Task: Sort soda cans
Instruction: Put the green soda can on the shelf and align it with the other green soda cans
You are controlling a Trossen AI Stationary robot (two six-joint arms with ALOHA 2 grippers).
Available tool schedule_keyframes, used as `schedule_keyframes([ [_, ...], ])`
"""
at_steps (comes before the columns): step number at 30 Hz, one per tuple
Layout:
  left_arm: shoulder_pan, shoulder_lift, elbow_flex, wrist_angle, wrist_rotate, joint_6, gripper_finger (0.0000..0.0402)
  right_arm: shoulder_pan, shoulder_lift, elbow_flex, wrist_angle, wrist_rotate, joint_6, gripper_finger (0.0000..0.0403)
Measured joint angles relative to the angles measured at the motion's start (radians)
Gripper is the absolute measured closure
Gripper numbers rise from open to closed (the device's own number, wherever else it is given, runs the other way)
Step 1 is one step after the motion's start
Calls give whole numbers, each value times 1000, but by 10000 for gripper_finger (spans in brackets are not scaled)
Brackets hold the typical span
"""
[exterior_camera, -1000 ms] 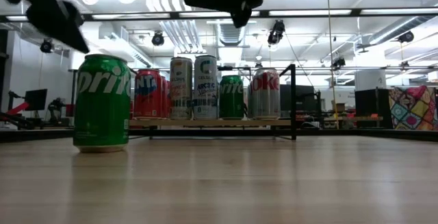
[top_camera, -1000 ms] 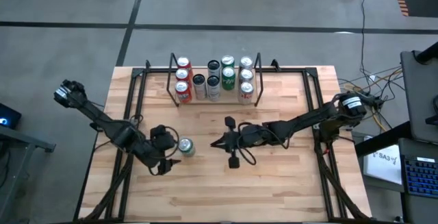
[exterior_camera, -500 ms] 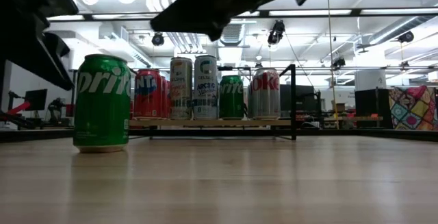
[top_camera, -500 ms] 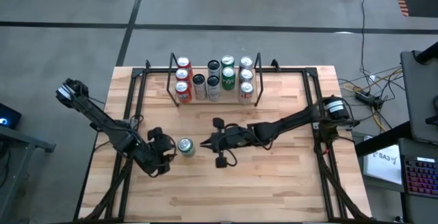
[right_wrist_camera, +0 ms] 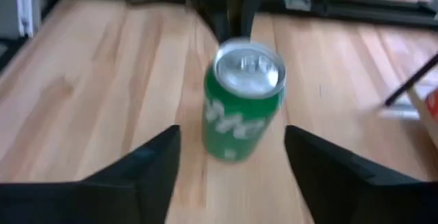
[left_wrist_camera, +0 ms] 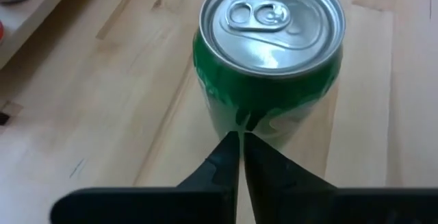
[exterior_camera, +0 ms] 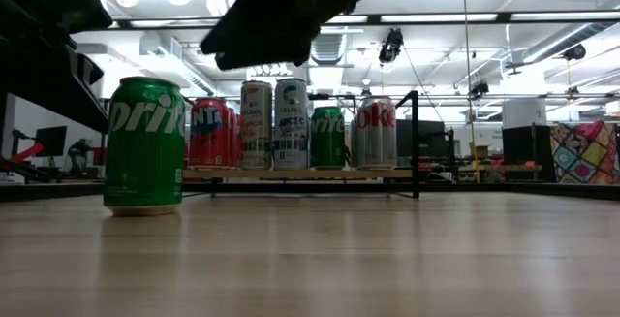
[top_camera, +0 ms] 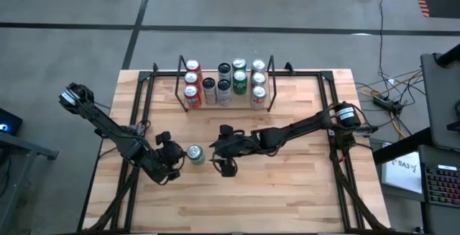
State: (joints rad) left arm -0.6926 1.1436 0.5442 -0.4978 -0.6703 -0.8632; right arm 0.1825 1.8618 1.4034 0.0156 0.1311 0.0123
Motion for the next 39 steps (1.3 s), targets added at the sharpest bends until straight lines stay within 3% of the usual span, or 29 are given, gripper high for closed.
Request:
schedule_keyframes([
  [6,0,1,0,2,-2,19,400,0,0,7,-121,0,30,97],
  [11,0,1,0,4,-26,34,400,0,3,-13,-15,0,47,74],
  [24,0,1,0,52,-115,70,400,2,153,-22,178,110,152,71],
  [39,1,1,-1,77,-133,93,400,1,183,-23,233,97,123,71],
])
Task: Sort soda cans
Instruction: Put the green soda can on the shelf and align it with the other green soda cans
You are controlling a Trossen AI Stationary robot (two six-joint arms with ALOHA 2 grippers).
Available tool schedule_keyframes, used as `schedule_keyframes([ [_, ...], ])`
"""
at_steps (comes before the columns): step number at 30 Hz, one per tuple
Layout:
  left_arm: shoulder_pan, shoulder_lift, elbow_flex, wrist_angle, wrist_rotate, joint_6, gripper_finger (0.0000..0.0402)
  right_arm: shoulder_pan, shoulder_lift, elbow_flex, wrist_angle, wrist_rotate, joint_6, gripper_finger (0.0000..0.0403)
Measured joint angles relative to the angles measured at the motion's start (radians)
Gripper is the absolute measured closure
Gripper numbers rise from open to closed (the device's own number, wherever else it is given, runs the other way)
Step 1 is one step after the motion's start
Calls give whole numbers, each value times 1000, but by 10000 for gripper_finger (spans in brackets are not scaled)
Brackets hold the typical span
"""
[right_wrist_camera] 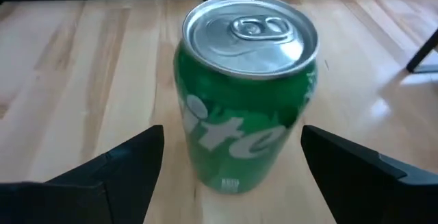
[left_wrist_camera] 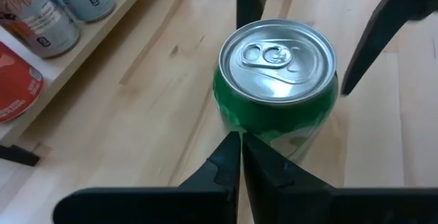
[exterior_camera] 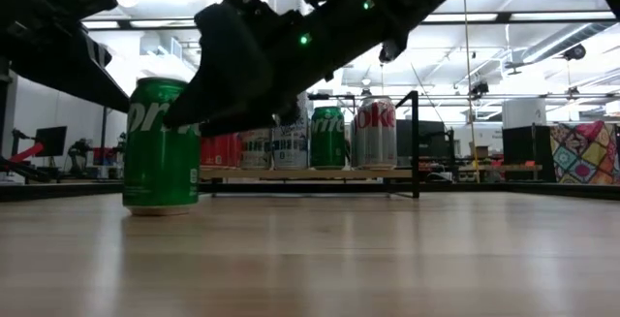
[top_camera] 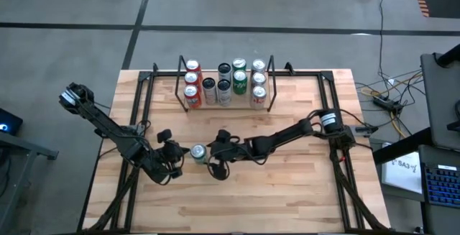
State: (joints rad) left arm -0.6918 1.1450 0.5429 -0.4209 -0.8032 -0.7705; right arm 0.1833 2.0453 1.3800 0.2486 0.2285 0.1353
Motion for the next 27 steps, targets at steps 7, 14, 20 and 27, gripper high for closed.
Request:
schedule_keyframes([
  [7,-1,0,-3,48,-15,28,401,-1,56,0,125,4,-47,71],
  [14,0,0,-3,73,-40,45,401,0,67,0,180,0,-71,71],
  [20,0,0,-4,80,-40,47,401,0,68,0,191,0,-93,76],
  [27,0,0,-30,115,-40,48,402,1,68,0,199,0,-109,81],
])
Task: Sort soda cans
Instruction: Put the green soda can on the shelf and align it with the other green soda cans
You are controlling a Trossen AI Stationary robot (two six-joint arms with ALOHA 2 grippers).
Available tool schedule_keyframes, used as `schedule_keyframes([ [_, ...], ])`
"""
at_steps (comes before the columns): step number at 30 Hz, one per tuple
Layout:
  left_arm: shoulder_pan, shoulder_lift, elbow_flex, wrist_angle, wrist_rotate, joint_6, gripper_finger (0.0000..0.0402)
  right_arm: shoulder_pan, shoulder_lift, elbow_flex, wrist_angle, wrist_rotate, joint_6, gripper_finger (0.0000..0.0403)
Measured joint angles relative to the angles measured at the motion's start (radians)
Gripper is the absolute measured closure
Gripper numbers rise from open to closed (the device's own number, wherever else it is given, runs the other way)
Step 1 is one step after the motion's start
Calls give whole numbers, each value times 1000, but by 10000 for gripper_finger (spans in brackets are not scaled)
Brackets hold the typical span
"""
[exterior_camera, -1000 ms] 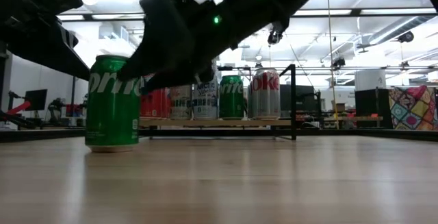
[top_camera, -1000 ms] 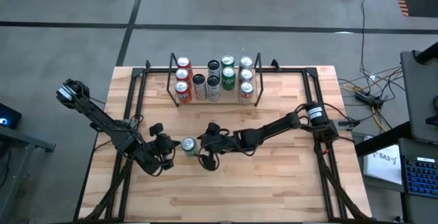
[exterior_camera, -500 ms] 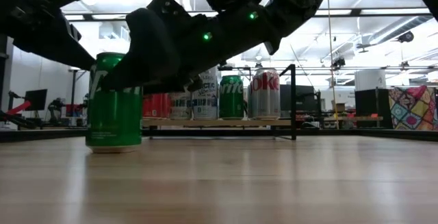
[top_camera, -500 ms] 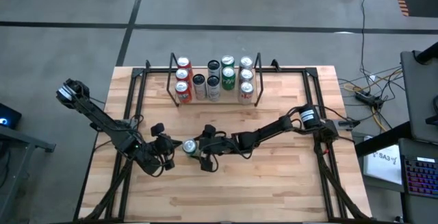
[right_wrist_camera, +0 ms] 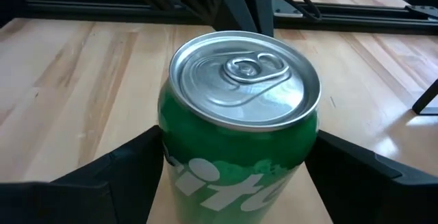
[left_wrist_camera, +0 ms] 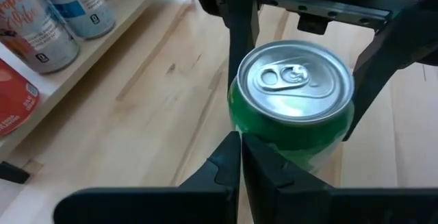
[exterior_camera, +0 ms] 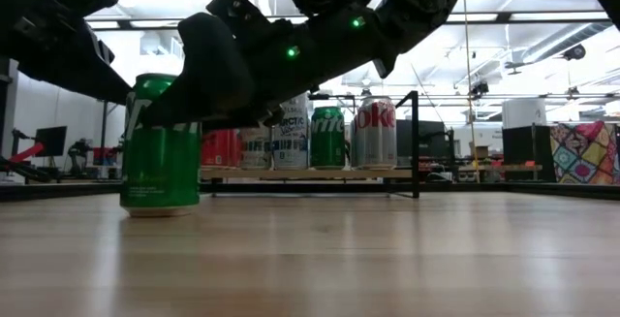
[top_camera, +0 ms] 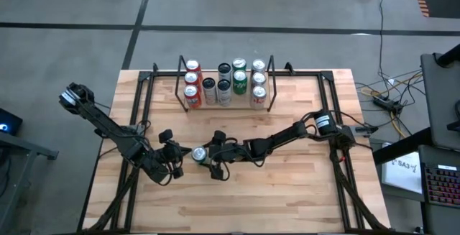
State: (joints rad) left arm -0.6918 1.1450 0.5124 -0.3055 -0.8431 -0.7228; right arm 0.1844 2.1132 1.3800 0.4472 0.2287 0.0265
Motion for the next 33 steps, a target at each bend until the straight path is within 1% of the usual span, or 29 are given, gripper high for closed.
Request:
schedule_keyframes([
  [7,0,0,-51,75,4,0,401,0,0,0,2,0,11,129],
  [10,0,0,-50,77,-14,1,401,0,0,0,3,0,19,131],
  [12,0,0,-41,75,-44,10,401,1,0,0,3,0,23,131],
  [16,0,-1,-19,69,-88,68,401,1,-5,0,-7,0,37,131],
  [20,-1,-2,12,46,-133,132,401,5,-36,0,-71,2,58,131],
  [26,-1,-28,59,25,-143,287,401,18,-108,-2,-135,7,52,131],
  [28,-4,-48,70,26,-143,362,401,19,-135,-2,-147,7,48,131],
  [33,-14,-118,86,45,-143,553,401,18,-213,-5,-251,8,41,130],
])
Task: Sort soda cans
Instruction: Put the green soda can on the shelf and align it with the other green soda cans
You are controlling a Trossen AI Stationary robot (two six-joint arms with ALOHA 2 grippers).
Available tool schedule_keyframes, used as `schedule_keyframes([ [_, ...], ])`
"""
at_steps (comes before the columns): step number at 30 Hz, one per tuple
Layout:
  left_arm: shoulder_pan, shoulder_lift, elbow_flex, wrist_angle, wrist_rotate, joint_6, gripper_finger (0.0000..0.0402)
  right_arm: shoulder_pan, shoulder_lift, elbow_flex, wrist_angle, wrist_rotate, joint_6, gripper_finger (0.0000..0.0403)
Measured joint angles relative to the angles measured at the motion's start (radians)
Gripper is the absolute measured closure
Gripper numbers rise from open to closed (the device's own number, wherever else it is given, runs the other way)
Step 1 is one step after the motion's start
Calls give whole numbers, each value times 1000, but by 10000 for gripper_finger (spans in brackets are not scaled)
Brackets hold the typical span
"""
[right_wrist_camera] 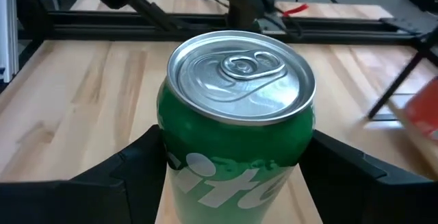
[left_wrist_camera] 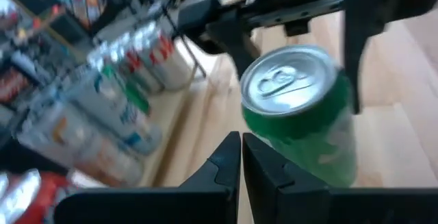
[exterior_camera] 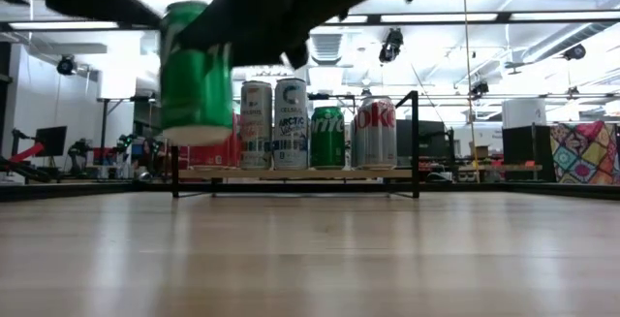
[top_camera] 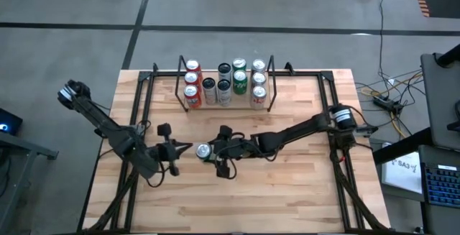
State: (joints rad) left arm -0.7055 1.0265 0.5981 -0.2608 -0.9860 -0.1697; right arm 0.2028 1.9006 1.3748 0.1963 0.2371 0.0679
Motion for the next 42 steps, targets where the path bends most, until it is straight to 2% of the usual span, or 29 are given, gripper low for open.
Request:
schedule_keyframes([
  [3,-2,-60,-6,67,27,136,402,-1,-48,-3,-50,2,-12,130],
  [7,-1,-139,-42,226,162,332,401,-13,-115,-20,-111,-2,-26,129],
  [11,0,-193,-57,339,238,433,401,-39,-196,-72,-136,1,-34,129],
  [20,22,-229,-58,405,248,595,401,-125,-379,-246,-129,-1,-23,129],
  [26,99,-233,-58,407,249,609,401,-198,-466,-414,4,2,27,129],
  [31,198,-223,-58,408,322,605,401,-260,-508,-520,83,2,74,129],
  [36,301,-206,-58,414,398,584,401,-301,-498,-559,130,43,100,129],
  [39,354,-184,-58,416,425,561,401,-309,-476,-561,125,104,96,129],
  [42,390,-153,-58,419,436,542,401,-314,-459,-562,126,110,93,129],
])
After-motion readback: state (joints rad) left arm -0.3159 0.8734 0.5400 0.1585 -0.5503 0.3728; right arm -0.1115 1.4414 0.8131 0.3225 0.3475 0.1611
